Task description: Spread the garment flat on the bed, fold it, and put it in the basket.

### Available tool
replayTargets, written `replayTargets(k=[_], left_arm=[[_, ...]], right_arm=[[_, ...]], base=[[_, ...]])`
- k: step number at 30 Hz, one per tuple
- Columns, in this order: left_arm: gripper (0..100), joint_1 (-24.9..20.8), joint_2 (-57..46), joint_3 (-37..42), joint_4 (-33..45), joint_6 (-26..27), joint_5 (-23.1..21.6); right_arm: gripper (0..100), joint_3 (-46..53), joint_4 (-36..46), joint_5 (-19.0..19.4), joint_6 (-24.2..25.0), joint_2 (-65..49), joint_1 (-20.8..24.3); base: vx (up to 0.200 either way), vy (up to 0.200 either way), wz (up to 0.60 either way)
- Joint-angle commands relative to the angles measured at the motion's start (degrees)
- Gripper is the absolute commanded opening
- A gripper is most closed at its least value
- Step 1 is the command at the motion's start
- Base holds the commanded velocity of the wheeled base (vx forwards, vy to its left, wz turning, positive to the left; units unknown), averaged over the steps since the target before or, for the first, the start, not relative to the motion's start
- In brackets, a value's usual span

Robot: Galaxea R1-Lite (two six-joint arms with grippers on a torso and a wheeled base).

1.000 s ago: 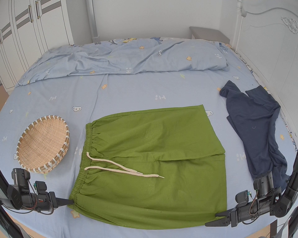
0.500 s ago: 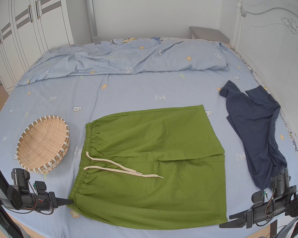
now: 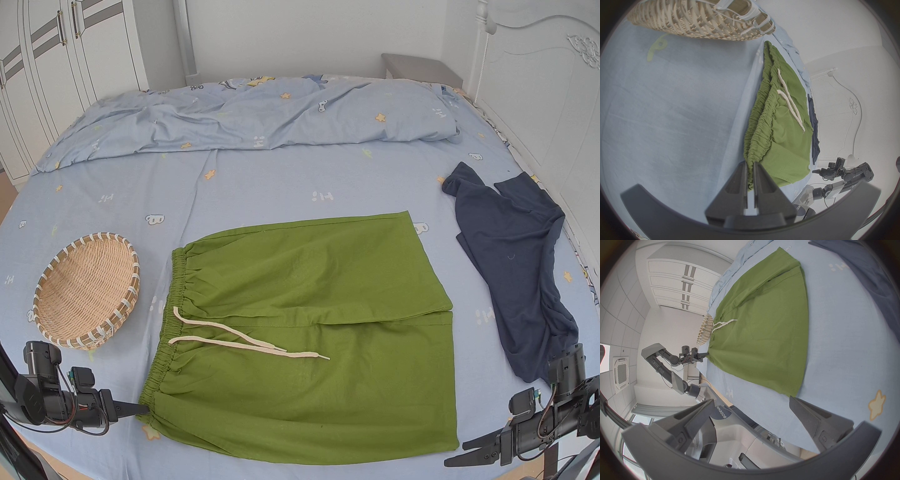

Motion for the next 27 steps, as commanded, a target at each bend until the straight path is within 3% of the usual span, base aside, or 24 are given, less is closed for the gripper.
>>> replayTargets(k=[1,27], left_arm=[[0,0.0,0.0,0.0,0.0,0.0,0.0],[0,0.1,0.1,0.3,0.0,0.0,-0.1]], right_arm=[[100,1.0,-3.2,0.1,0.0,5.9,0.0],[100,-0.5,-8.7,-0.4,0.3,17.2,-0.3]], base=[[0.0,0.0,0.0],[0.0,0.0,0.0]])
